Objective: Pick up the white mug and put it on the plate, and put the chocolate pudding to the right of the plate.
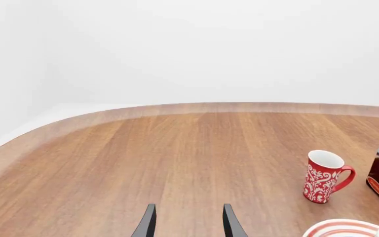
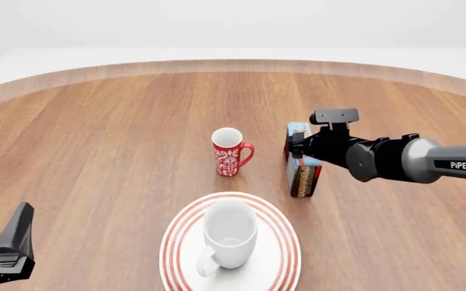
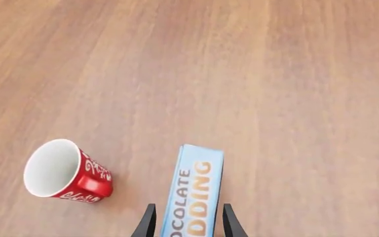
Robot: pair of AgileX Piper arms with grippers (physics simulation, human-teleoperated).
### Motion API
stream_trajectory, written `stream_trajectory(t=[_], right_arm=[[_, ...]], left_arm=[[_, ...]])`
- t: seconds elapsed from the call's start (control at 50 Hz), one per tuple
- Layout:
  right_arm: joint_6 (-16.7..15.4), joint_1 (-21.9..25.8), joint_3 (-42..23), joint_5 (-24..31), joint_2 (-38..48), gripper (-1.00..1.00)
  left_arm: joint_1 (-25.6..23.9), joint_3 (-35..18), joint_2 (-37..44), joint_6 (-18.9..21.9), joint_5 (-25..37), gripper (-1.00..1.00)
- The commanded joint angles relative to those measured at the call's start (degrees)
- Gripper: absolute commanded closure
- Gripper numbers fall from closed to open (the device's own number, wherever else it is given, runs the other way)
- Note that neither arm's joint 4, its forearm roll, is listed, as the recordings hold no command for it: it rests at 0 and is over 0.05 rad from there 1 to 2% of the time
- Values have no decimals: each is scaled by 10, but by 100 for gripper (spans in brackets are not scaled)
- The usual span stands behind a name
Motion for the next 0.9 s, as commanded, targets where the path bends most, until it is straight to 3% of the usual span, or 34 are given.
stream_trajectory(t=[0.02, 0.9], right_arm=[[-2, 0, 0, -3, 7, -100], [2, -3, -2, -12, 44, -100]], left_arm=[[0, 0, 0, 0, 0, -100], [0, 0, 0, 0, 0, -100]])
